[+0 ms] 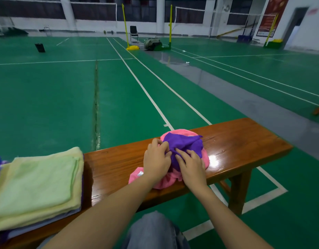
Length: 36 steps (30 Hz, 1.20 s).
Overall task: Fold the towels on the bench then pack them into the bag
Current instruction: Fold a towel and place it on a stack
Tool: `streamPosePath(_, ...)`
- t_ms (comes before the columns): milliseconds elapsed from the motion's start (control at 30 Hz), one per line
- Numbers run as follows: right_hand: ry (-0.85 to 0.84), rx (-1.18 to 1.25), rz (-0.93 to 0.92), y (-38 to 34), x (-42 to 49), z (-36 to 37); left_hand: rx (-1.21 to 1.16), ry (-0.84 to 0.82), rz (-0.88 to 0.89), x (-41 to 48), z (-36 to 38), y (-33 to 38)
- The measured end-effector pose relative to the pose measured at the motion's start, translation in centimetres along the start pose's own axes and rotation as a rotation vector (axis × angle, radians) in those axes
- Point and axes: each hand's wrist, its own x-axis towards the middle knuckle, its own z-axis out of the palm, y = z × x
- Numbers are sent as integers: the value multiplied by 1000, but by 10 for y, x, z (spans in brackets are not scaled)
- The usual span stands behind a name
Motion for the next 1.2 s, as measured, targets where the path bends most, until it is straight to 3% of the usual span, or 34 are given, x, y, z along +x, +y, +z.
streamPosePath(133, 6, 153, -43, -29, 1, -11, -110, 36, -69, 6, -29, -3)
streamPosePath(267, -65, 109, -112, -54, -4, -11, -228, 104, -216, 4, -69, -25)
streamPosePath(433, -124, 95, -169, -85, -15, 10, -241, 138, -266, -16, -113, -62)
streamPosePath(733, -403, 76, -189, -88, -31, 45, -190, 78, -519, -42, -122, -117)
streamPosePath(867, -419, 92, -217, -77, -34, 47, -118, 4, -407, -44, -101, -117)
streamPosePath(1067, -229, 174, -268, -66, -24, 45, 216, -196, -95, -39, -71, -106)
streamPosePath(1200, -87, 63, -271, -61, -17, 44, 314, -238, -71, -29, -59, -95)
